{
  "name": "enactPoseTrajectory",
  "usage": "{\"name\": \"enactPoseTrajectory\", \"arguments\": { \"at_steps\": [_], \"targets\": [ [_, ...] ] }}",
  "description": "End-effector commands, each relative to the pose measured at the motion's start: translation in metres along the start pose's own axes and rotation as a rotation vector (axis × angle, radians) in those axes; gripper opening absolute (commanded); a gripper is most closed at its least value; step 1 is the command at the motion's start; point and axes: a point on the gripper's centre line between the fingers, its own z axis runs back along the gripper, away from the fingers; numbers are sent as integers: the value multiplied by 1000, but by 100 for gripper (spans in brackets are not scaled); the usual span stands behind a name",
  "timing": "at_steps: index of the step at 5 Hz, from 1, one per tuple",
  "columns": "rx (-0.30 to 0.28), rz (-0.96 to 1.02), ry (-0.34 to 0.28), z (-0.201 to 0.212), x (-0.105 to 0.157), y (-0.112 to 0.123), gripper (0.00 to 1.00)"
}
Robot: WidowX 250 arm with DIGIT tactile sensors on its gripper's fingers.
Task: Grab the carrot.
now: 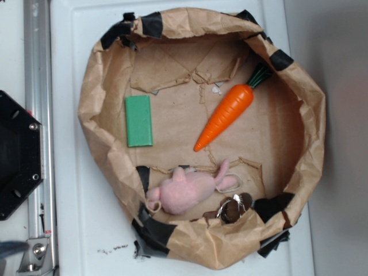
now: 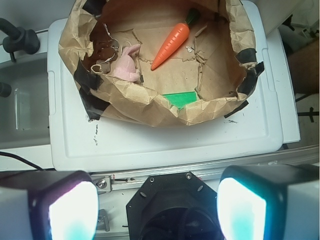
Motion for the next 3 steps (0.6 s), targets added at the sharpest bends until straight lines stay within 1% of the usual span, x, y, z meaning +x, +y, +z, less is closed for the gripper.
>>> {"name": "enactPoseTrajectory", "arguments": {
  "at_steps": [1,2,3],
  "targets": [
    [0,0,0,0,0,0,100],
    [26,212,-10,-43,47,36,100],
    [-78,365,-75,-81,91,50,100]
  ]
}}
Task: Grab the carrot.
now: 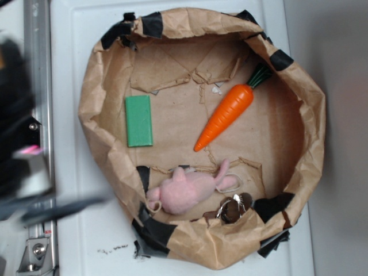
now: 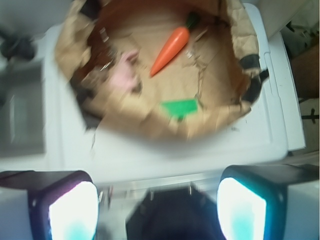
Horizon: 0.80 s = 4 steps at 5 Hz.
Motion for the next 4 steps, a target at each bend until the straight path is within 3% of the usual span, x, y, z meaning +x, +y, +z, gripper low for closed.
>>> {"name": "enactPoseTrajectory", "arguments": {
  "at_steps": [1,2,4],
  "targets": [
    [-87,281,-168,-67,81,2,100],
    [-90,282,-249,-100,102,-11,100],
    [46,288,-183,-157,115,-32,100]
  ]
}}
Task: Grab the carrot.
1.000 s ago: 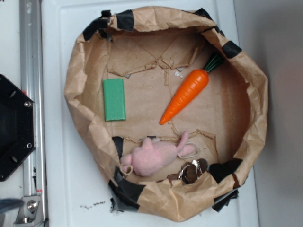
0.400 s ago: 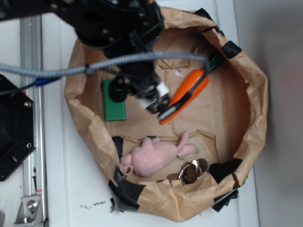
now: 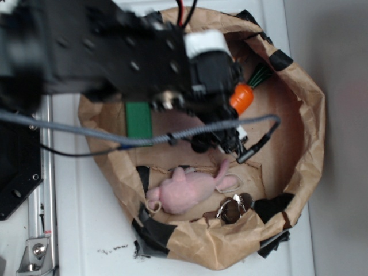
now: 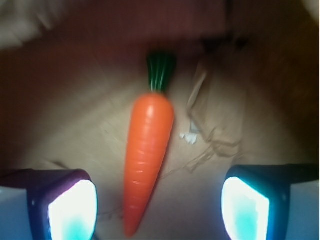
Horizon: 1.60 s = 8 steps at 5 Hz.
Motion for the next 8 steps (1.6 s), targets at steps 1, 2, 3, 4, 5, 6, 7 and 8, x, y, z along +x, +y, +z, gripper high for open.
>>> {"name": "enactPoseTrajectory", "arguments": {
  "at_steps": [1,2,3,4,5,6,7,8],
  "targets": [
    [59,17,-24,-19,32,0,100],
    [72,21,-29,-21,47,8,100],
    [57,36,-26,-23,52,12,0],
    [42,13,1,-19,50,9,0],
    [18,-29,6,-5,44,4,0],
    [-36,-104,9,41,38,1,0],
    [-71,-234,81,93,42,8,0],
    [-69,-373,72,127,46,9,0]
  ]
}}
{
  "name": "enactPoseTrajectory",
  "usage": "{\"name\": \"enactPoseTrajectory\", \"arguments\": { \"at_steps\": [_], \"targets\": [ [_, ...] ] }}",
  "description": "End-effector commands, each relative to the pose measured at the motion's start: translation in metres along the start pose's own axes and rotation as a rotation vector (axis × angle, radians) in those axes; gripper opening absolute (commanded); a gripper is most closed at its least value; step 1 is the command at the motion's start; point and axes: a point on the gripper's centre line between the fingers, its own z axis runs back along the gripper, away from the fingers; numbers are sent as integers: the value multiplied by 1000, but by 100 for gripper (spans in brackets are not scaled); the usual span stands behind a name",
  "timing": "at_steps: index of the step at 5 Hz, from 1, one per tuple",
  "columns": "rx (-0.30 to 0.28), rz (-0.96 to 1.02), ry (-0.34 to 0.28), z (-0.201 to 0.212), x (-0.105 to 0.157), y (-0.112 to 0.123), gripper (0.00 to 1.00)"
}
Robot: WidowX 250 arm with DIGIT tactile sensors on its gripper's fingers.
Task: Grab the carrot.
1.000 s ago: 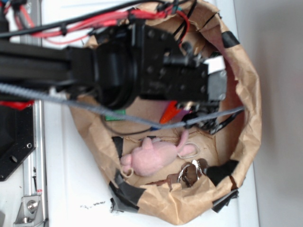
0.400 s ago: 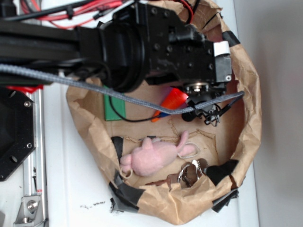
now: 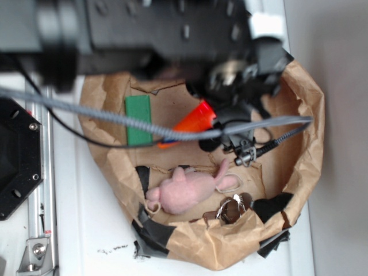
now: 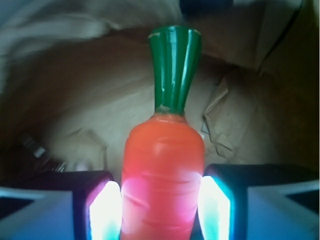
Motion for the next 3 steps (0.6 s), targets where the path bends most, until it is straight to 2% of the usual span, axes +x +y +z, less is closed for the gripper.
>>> {"name": "enactPoseTrajectory", "arguments": {
  "at_steps": [1,2,3],
  "targets": [
    [-32,-236,-113,80,8,8,0],
    [17,-233,-115,70,10,2,0],
    [13,-229,-107,65,10,3,0]
  ]
}}
